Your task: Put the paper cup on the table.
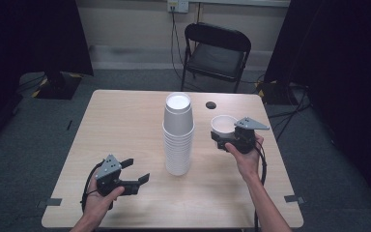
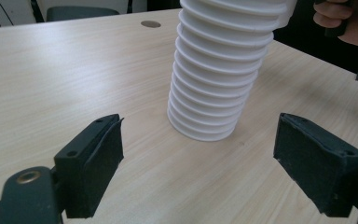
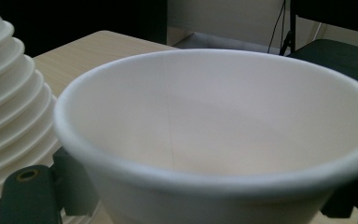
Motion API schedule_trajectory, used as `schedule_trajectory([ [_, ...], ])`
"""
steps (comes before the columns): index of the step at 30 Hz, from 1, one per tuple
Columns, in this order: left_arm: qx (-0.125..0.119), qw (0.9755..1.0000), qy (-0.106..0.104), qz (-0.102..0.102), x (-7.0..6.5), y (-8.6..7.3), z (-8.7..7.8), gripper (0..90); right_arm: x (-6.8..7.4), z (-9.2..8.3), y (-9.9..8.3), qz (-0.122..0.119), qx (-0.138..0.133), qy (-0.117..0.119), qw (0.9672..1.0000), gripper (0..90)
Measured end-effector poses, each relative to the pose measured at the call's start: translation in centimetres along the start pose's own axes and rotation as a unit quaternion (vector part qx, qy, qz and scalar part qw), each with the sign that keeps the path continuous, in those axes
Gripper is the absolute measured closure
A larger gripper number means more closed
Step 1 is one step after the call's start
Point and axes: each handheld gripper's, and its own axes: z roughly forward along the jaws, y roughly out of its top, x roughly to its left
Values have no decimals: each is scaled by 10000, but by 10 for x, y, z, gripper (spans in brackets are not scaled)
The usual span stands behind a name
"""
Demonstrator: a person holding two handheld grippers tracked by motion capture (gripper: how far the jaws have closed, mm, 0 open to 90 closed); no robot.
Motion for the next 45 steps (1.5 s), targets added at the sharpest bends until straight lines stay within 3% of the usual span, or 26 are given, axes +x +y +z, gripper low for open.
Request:
schedule_trajectory([
  [3,221,9996,163,-26,3,-2,3,160,-4,9,1,60,15,-25,10000,148],
  [14,196,9996,173,-74,2,-2,3,162,-7,41,-5,174,318,-237,9991,148],
  [20,182,9994,252,-155,6,-2,4,164,-9,58,-8,295,407,-200,9985,148],
  [26,182,9991,311,-206,8,-3,2,170,-7,79,-25,377,607,-137,9973,148],
  [36,195,9993,267,-160,8,-4,1,173,-1,84,-40,393,653,-124,9970,146],
  [40,195,9992,280,-205,10,-4,0,180,-1,82,-43,408,609,-123,9972,146],
  [45,151,9991,319,-243,10,-3,-1,181,1,73,-48,298,745,-150,9967,153],
])
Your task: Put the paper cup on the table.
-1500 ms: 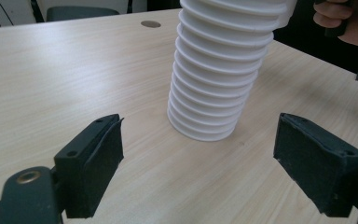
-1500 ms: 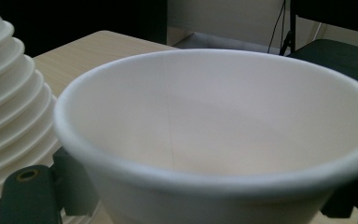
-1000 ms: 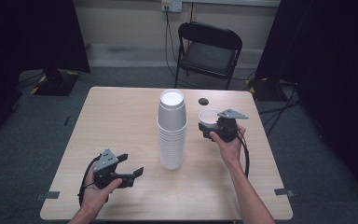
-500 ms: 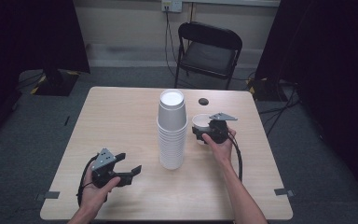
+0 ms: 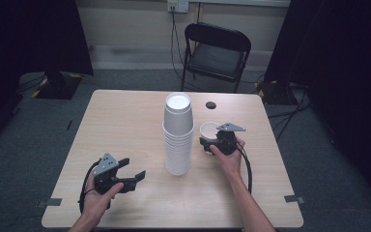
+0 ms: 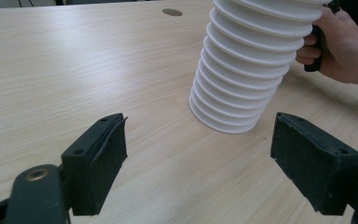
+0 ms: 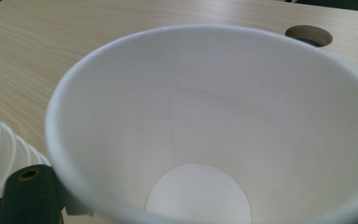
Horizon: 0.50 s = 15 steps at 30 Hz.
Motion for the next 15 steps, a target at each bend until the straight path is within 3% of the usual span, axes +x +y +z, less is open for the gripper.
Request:
schedule_trajectory([
  [7,-31,9999,-114,-69,0,-1,0,181,3,-4,-3,-136,176,-74,9997,153],
  [15,-56,9999,-103,-50,0,0,-1,182,5,-7,-4,-238,272,-96,9993,148],
])
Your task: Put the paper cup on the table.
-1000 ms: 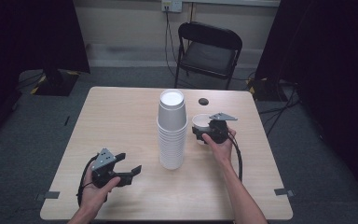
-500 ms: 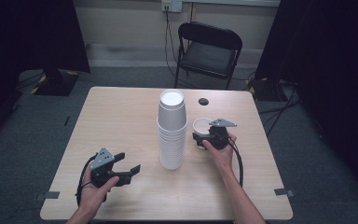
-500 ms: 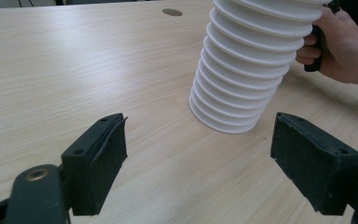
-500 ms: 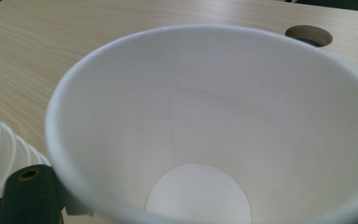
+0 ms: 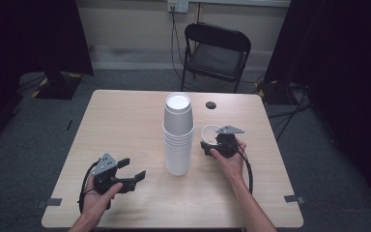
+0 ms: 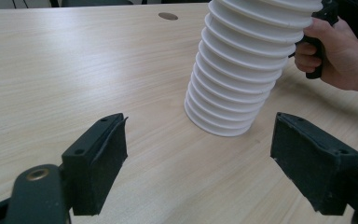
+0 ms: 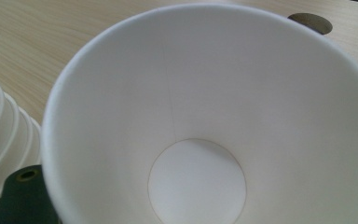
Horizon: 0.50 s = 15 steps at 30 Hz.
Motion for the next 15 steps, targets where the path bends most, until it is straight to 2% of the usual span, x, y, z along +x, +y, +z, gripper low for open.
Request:
schedule_trajectory([
  [3,2,10000,20,-28,1,0,-1,181,-2,-2,-1,42,9,98,9999,144],
  [12,36,10000,30,-12,2,-1,1,181,-8,-6,-7,167,41,147,9997,139],
  [15,39,10000,28,-8,1,-1,1,181,-9,-5,-12,187,127,143,9996,139],
])
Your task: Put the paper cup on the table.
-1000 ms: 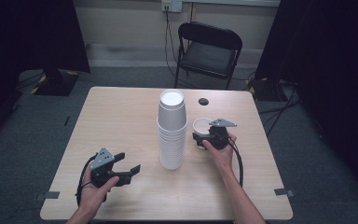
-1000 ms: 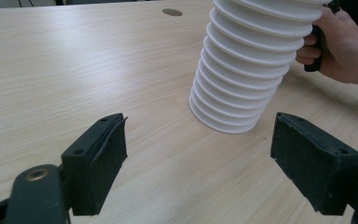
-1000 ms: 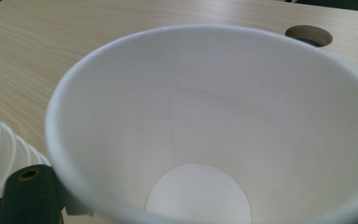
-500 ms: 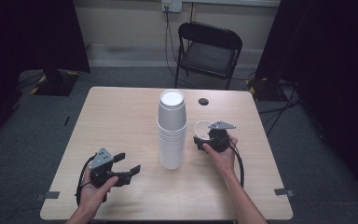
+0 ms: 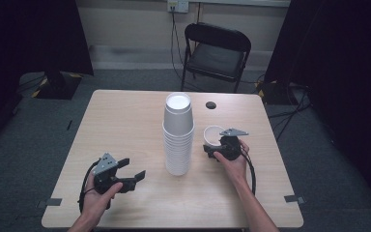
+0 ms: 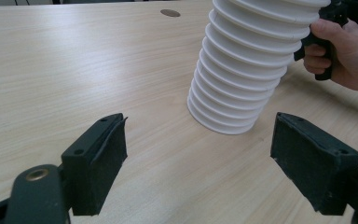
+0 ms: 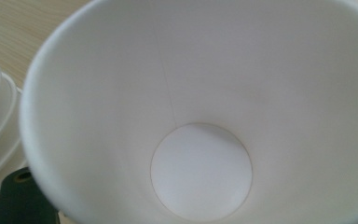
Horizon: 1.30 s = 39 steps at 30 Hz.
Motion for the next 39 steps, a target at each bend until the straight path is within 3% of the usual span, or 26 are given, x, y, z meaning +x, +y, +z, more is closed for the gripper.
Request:
schedule_trajectory([
  [8,7,10000,-5,-7,1,0,-1,180,0,-6,-7,30,48,84,9999,134],
  [15,-2,10000,20,-36,3,0,-1,179,-4,-22,-10,68,-27,131,9999,136],
  [25,-21,9999,116,-21,4,1,-2,177,-8,-53,-11,140,-171,273,9994,134],
  [39,41,9997,238,48,2,6,-1,177,1,-100,-15,160,-537,393,9977,141],
])
